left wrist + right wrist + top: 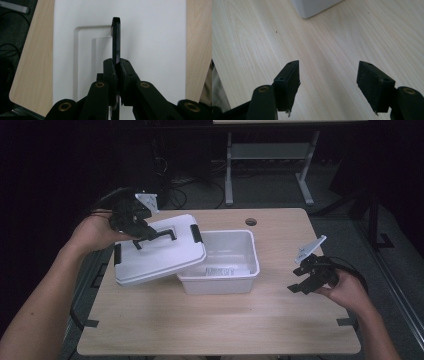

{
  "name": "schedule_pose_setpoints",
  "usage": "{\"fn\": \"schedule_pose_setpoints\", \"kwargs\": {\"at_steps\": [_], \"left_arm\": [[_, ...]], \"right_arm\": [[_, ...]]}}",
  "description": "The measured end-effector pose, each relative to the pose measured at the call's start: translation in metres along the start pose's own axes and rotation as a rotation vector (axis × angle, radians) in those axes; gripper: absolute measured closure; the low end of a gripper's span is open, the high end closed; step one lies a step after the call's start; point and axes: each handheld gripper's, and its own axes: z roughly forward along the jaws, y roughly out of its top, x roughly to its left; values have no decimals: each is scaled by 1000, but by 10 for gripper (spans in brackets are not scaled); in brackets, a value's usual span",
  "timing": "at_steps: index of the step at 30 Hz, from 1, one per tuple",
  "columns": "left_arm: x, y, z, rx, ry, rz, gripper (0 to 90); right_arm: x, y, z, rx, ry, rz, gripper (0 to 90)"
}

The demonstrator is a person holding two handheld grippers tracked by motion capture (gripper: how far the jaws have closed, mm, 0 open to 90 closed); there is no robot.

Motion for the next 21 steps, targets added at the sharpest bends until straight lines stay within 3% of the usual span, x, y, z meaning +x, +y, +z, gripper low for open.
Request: {"fn": "schedule_pose_setpoints", "kwargs": {"at_steps": [21], "left_arm": [[1, 34, 19, -2, -34, 48, 849]], "right_arm": [[0, -1, 1, 3, -1, -3, 340]]}}
